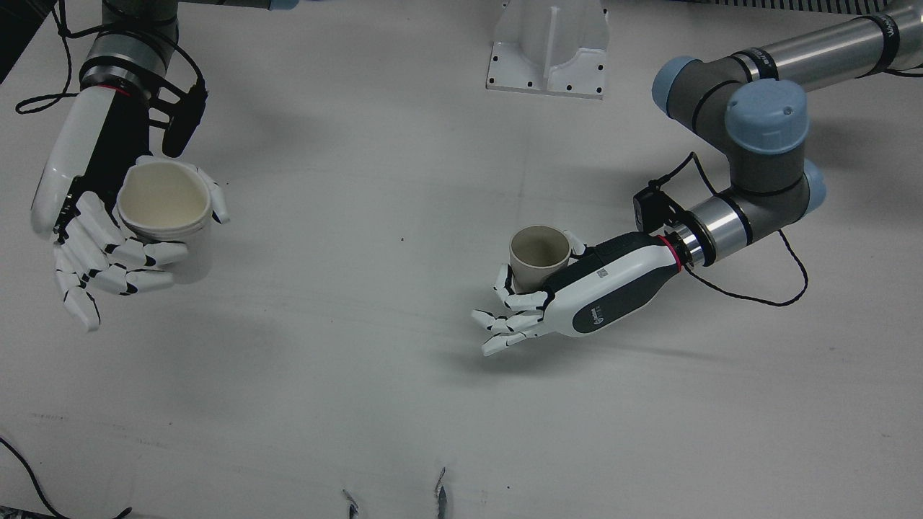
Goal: Pour water
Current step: 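Bring the white cup above the beige cup held by the left hand, then tilt the white cup with the right hand over the beige cup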
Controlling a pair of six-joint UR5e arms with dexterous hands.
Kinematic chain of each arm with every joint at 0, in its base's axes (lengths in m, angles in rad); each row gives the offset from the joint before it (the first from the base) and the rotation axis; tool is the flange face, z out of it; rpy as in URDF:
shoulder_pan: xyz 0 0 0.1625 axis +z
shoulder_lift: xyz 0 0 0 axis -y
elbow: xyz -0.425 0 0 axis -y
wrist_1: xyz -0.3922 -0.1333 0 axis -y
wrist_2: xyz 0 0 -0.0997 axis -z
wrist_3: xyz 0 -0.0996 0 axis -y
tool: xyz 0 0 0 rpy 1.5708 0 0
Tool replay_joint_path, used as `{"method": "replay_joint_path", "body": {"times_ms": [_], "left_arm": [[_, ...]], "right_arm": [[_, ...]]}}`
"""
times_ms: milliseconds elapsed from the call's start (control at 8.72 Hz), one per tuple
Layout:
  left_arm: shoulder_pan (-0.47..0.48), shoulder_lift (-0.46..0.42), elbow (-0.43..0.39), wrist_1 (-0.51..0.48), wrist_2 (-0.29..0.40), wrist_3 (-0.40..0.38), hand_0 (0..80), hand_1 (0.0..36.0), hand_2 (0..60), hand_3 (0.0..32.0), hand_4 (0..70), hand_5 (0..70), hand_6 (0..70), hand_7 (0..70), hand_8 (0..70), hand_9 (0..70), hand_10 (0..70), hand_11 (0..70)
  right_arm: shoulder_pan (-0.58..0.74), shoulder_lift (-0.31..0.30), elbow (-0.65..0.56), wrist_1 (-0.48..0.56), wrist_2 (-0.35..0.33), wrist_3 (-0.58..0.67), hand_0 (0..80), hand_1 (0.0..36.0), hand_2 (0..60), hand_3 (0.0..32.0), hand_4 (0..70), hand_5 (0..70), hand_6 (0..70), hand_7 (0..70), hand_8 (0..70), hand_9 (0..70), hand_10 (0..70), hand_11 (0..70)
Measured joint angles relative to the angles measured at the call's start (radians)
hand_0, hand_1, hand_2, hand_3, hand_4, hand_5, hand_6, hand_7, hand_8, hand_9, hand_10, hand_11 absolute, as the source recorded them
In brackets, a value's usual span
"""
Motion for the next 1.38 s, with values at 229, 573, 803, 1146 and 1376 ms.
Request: {"method": "replay_joint_path", "body": {"times_ms": [229, 573, 803, 1146, 1376], "left_arm": [[0.026, -0.009, 0.001, 0.015, 0.028, 0.001, 64.7, 36.0, 60.0, 0.0, 45.1, 70.0, 10.0, 29.8, 2.8, 5.3, 8.6, 16.0], [0.069, -0.024, -0.001, 0.023, 0.038, 0.003, 80.0, 36.0, 60.0, 0.0, 42.6, 70.0, 10.7, 29.9, 3.4, 5.9, 9.2, 17.3], [0.077, -0.032, 0.0, 0.028, 0.041, 0.003, 80.0, 36.0, 60.0, 0.0, 41.5, 70.0, 10.7, 29.6, 3.5, 6.0, 9.3, 17.5], [0.072, -0.043, 0.008, 0.03, 0.067, 0.004, 80.0, 36.0, 60.0, 0.0, 40.7, 70.0, 10.9, 29.8, 3.7, 6.2, 9.5, 17.9], [0.07, -0.043, 0.009, 0.03, 0.071, 0.005, 80.0, 36.0, 60.0, 0.0, 40.5, 70.0, 10.4, 29.4, 3.4, 5.9, 9.4, 17.8]], "right_arm": [[-0.063, 0.051, 0.074, -0.078, 0.001, -0.175, 61.4, 36.0, 60.0, 0.0, 25.7, 70.0, 41.9, 42.3, 32.6, 42.9, 8.5, 15.8], [-0.17, 0.152, 0.079, -0.101, 0.031, -0.46, 59.6, 36.0, 60.0, 0.0, 24.5, 70.0, 40.2, 39.8, 32.1, 42.4, 9.1, 16.7], [-0.278, 0.205, 0.075, -0.101, 0.064, -0.622, 57.7, 36.0, 60.0, 0.0, 23.8, 70.0, 38.4, 37.3, 31.8, 42.1, 9.4, 16.9], [-0.422, 0.243, 0.077, -0.103, 0.072, -0.806, 56.9, 36.0, 60.0, 0.0, 24.1, 70.0, 36.9, 36.2, 31.1, 41.5, 9.1, 16.4], [-0.446, 0.243, 0.077, -0.112, 0.066, -0.853, 56.7, 36.0, 60.0, 0.0, 24.0, 70.0, 36.4, 35.4, 31.0, 41.3, 9.4, 16.7]]}}
